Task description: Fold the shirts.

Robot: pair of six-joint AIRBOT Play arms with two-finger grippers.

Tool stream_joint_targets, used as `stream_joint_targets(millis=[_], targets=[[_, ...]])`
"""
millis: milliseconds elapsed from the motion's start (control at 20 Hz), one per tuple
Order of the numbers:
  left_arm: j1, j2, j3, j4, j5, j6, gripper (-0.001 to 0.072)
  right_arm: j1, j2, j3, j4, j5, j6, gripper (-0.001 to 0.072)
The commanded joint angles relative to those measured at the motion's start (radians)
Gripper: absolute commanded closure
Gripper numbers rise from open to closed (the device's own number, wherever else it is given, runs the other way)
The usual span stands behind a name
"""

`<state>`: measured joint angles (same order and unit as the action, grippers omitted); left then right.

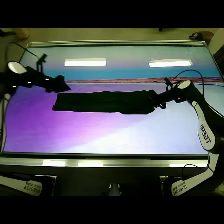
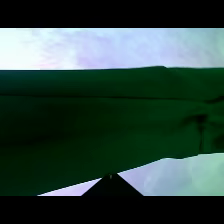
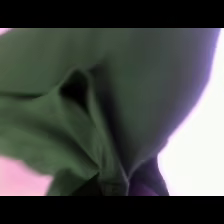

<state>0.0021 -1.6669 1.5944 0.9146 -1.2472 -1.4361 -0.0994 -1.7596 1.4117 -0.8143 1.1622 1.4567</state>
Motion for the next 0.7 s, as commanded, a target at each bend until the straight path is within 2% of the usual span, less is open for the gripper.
stream_joint_targets(millis=[0, 300, 450, 550, 650], targets=[[-0.188, -0.083, -0.031, -0.05, 0.135, -0.003, 0.0678, 0.011, 0.121, 0.07, 0.027, 0.081, -0.003, 0.0695], [-0.498, -0.297, -0.03, -0.438, 0.34, 0.001, 0.0679, 0.011, 0.423, 0.079, 0.005, 0.284, 0.003, 0.0694], [-0.642, -0.353, -0.03, -0.606, 0.414, 0.082, 0.0679, 0.011, 0.527, 0.079, -0.008, 0.3, 0.043, 0.0694], [-0.672, -0.36, -0.029, -0.665, 0.47, 0.118, 0.068, 0.011, 0.558, 0.079, -0.007, 0.298, 0.043, 0.0694], [-0.625, -0.335, -0.026, -0.649, 0.429, 0.164, 0.0682, 0.011, 0.55, 0.079, -0.007, 0.294, 0.056, 0.0694]])
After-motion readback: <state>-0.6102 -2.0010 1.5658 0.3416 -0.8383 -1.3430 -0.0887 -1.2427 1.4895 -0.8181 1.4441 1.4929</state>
